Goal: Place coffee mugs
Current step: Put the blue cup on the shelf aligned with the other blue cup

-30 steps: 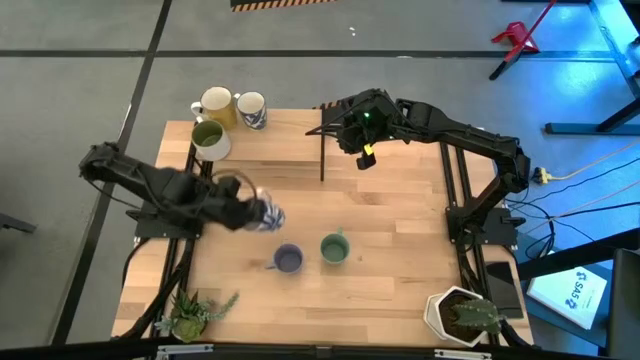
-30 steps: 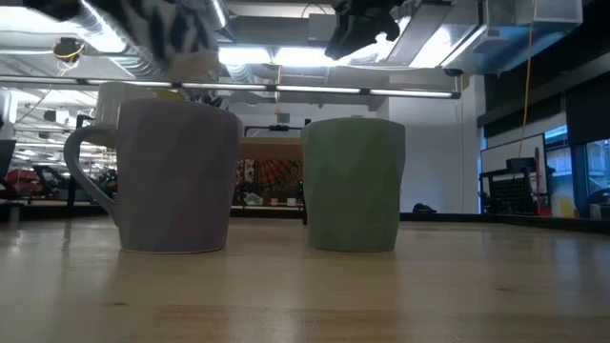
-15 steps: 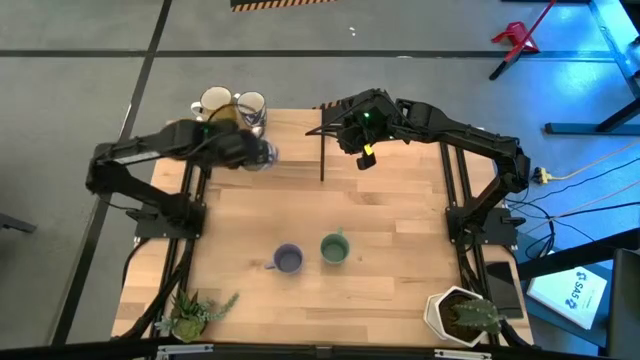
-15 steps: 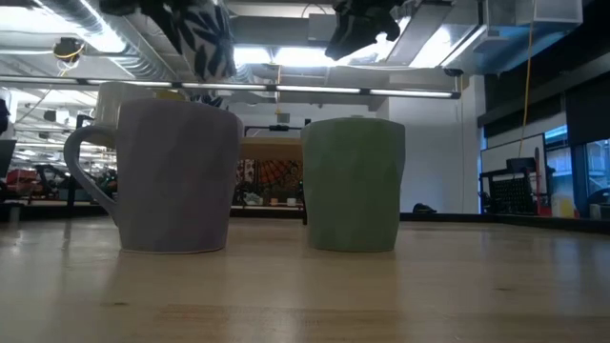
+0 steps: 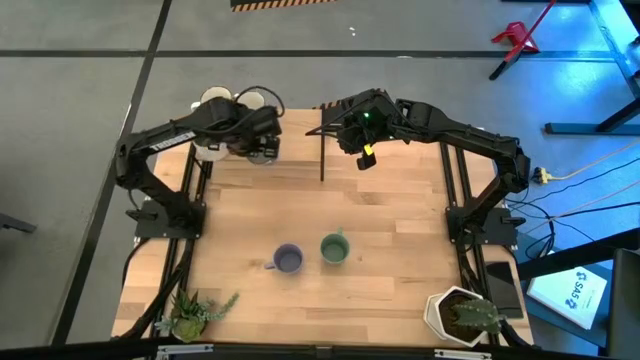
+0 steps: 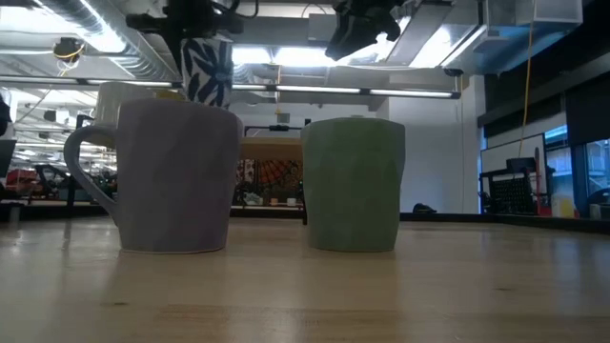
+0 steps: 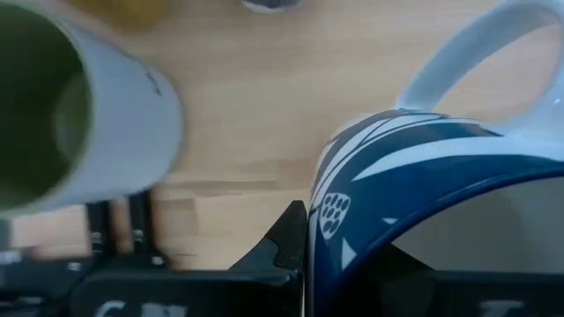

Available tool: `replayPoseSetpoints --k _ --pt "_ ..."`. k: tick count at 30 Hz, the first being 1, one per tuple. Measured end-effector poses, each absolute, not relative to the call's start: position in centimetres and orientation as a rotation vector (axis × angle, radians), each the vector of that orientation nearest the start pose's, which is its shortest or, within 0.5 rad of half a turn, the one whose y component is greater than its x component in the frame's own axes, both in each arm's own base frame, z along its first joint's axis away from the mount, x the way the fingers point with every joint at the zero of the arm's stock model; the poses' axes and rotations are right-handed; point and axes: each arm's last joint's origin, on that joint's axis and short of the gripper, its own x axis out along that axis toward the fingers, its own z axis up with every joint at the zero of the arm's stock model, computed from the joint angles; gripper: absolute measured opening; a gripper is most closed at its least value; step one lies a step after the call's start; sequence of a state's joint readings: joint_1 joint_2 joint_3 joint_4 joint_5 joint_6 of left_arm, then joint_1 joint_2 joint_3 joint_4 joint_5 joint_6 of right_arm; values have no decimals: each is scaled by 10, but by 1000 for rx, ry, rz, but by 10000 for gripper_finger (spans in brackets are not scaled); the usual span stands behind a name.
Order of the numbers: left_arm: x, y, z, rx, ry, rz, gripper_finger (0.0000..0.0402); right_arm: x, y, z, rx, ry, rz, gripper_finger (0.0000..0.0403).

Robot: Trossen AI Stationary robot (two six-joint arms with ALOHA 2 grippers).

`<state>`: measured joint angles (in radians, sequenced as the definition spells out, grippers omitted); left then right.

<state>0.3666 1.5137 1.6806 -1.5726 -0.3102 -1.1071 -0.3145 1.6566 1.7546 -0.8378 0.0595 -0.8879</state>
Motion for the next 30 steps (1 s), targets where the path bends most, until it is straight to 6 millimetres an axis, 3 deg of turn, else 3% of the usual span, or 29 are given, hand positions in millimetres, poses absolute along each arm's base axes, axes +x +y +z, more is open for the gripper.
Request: replayPoseSetpoints --k 5,30 --pt "229 111 371 -924 969 1310 17 334 -111 385 -740 840 -6 127" --pt "217 136 343 -938 1098 1381 17 334 -110 385 -717 840 -16 127"
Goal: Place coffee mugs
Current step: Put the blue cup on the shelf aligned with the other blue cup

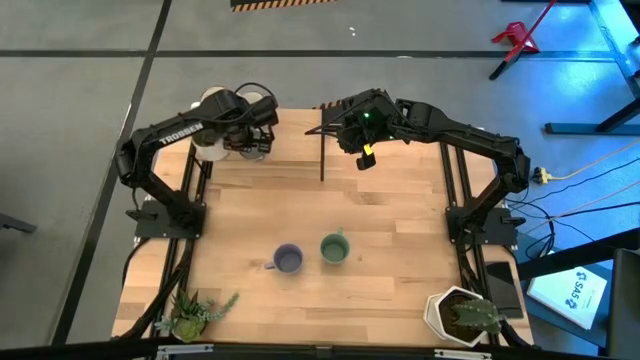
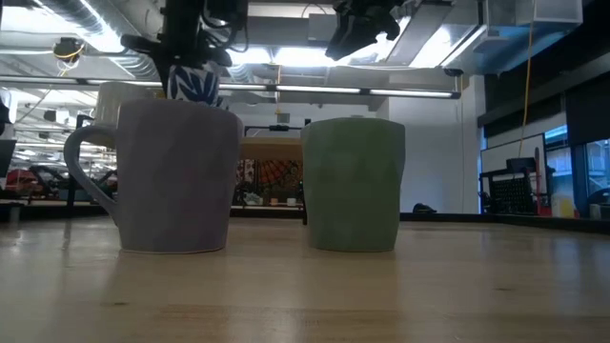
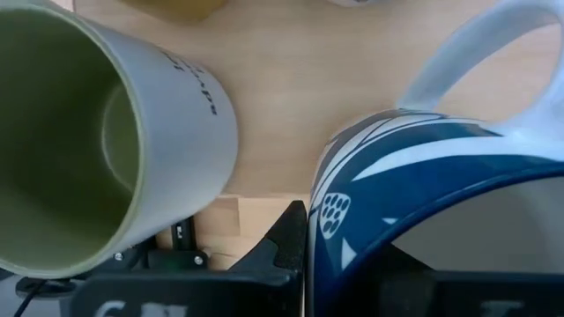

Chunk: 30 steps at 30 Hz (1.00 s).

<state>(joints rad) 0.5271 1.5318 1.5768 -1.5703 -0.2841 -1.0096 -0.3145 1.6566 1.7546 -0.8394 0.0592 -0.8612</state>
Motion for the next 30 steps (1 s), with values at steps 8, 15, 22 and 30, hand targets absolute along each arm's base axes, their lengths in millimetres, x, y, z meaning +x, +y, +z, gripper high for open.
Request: replayPoseSetpoints --k 8,15,22,30 --pt "211 146 343 -960 1088 1414 18 334 -110 385 -716 839 -13 127" --pt "205 153 343 -972 1079 1443 18 334 -110 385 -708 826 7 127" --pt "201 160 343 -991 1067 1454 22 334 -110 385 -709 826 7 127" --pt "204 163 343 -957 1056 1416 23 334 -110 385 -709 826 7 127"
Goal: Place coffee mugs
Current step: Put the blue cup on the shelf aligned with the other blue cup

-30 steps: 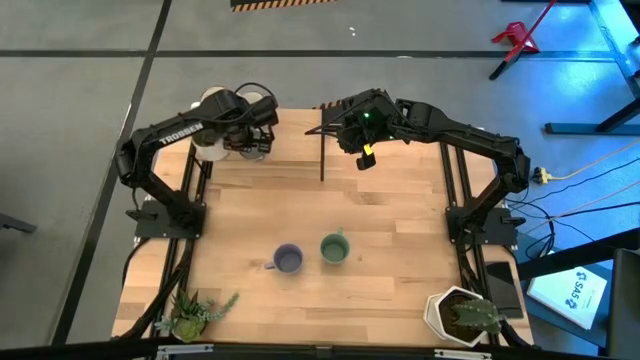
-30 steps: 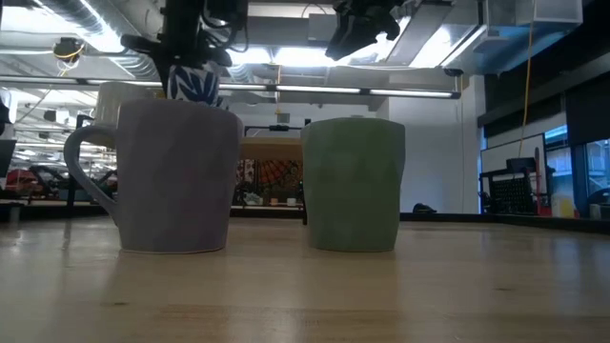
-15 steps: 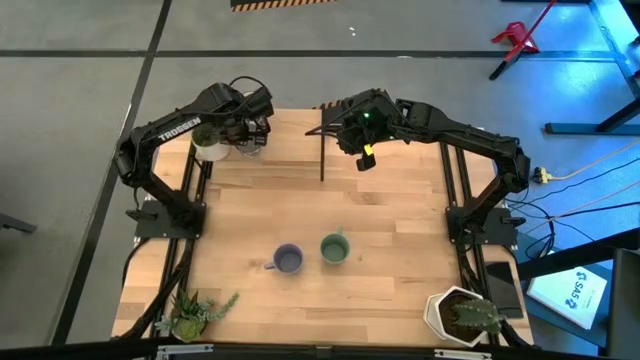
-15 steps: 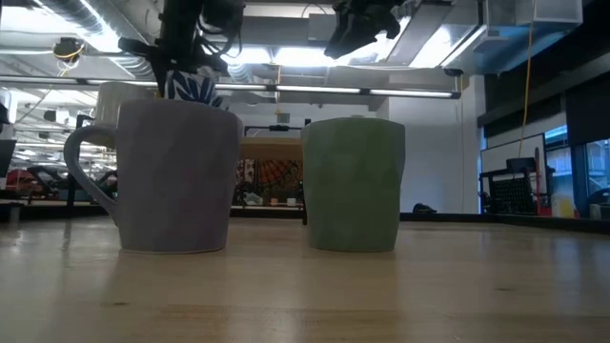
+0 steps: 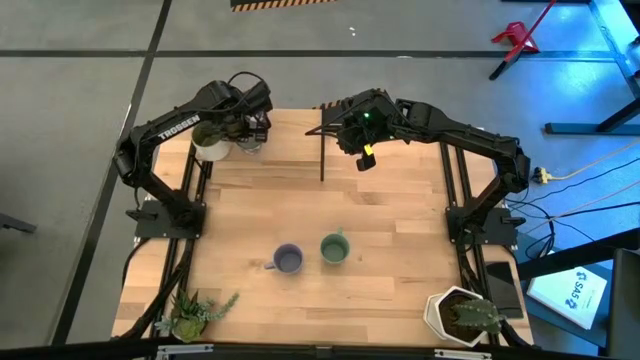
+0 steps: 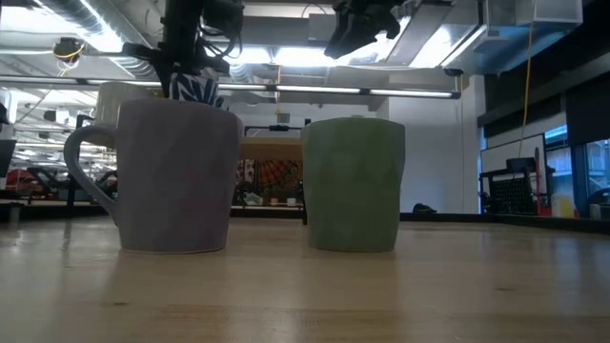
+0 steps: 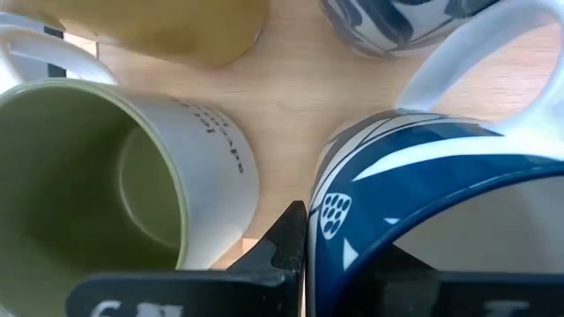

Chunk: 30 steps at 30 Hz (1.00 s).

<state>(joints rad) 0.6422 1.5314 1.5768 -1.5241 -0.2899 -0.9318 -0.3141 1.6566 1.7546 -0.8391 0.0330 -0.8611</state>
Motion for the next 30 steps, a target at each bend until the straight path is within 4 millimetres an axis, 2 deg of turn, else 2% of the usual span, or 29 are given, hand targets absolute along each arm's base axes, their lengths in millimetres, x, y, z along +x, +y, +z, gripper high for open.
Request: replayPoseSetpoints --k 8,22,30 --pt "203 161 343 -954 1088 1384 27 334 -110 385 -709 827 7 127" --pt "202 163 344 -901 1078 1419 88 335 -109 385 -700 814 30 127" --pt "202 163 344 -876 1061 1448 91 335 -109 385 -700 814 30 127"
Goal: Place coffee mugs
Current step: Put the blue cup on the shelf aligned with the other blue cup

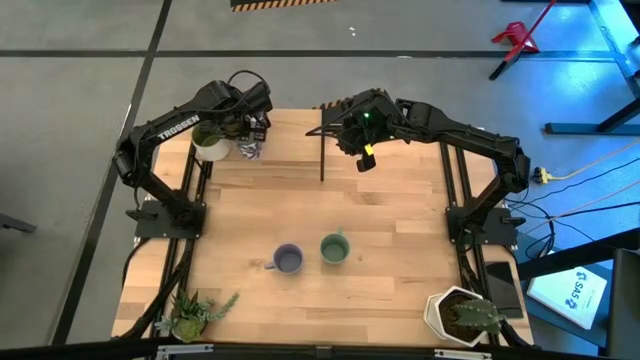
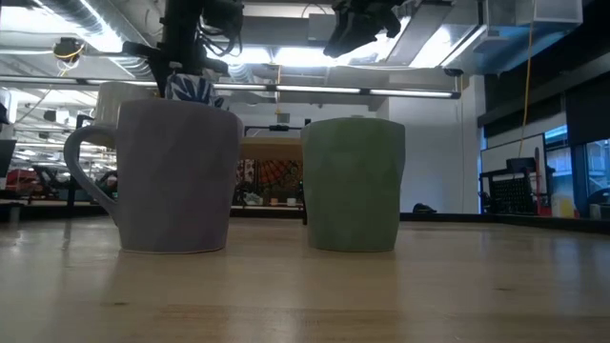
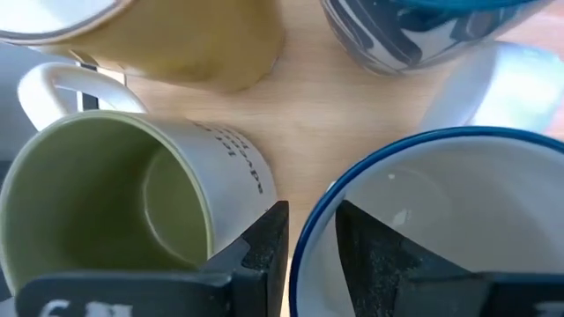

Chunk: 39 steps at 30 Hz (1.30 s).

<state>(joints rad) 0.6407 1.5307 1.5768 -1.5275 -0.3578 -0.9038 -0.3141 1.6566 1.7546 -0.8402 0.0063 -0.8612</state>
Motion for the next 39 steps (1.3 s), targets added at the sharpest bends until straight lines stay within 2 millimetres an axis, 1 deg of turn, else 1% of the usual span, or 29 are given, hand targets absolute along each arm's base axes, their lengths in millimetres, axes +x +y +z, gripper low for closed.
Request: replayPoseSetpoints --k 16,20,25,27,30,33,36,39 --pt "201 163 347 -855 1052 1471 91 335 -109 385 -684 813 23 127" --pt "200 163 348 -856 1051 1470 91 336 -108 386 -661 772 43 127" --pt "193 158 356 -866 1004 1474 91 338 -108 388 -643 728 57 127" --pt "189 155 361 -876 967 1476 91 341 -108 386 -633 709 46 127" --pt "181 149 369 -883 919 1473 91 342 -107 381 -597 687 82 127" --pt "175 144 376 -899 872 1477 91 348 -104 378 -587 637 104 127" --pt "170 140 381 -903 836 1467 91 355 -104 377 -616 576 64 127" --pt "170 135 384 -895 825 1449 91 364 -103 380 -639 482 6 127"
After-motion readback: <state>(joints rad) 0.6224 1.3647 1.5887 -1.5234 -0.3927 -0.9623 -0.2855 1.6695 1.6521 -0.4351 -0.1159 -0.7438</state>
